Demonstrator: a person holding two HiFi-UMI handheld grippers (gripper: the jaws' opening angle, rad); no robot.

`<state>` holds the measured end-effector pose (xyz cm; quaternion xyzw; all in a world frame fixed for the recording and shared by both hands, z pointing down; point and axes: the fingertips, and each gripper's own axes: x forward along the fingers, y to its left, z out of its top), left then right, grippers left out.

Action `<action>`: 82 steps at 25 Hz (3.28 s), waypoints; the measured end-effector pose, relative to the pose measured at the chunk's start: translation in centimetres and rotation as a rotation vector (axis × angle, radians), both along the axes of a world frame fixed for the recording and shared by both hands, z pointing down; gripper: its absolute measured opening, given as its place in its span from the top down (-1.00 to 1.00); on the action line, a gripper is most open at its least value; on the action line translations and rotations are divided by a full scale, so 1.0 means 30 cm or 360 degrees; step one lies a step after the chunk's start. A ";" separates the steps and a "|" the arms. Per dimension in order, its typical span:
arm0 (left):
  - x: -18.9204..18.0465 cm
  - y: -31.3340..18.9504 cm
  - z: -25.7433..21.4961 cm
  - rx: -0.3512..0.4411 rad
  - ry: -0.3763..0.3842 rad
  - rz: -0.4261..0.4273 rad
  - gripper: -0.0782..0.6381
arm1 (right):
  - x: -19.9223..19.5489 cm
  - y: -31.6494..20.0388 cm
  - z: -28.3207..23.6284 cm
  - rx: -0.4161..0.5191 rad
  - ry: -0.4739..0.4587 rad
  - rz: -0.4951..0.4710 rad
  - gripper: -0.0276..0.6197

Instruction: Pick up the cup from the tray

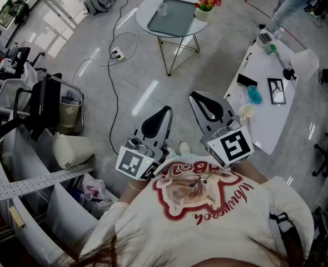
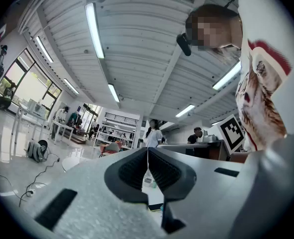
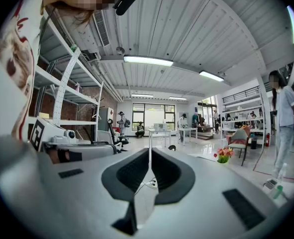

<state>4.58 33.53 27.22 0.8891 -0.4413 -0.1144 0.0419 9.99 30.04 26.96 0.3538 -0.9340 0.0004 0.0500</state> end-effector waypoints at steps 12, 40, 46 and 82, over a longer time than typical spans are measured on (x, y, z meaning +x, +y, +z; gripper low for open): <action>0.007 0.033 -0.005 -0.0005 0.0013 0.0021 0.74 | 0.002 0.037 0.003 -0.0002 0.0000 0.0005 0.80; 0.068 0.005 0.014 0.0018 -0.0039 -0.0017 0.74 | 0.026 -0.019 0.047 -0.0028 -0.0004 -0.0104 0.79; 0.026 -0.041 0.014 0.0030 -0.0036 -0.0065 0.74 | -0.010 -0.056 0.043 -0.0015 -0.0022 -0.0127 0.79; -0.415 -0.952 0.021 0.0018 0.0004 0.0171 0.74 | -0.404 -0.909 0.007 0.0014 -0.0057 0.0163 0.79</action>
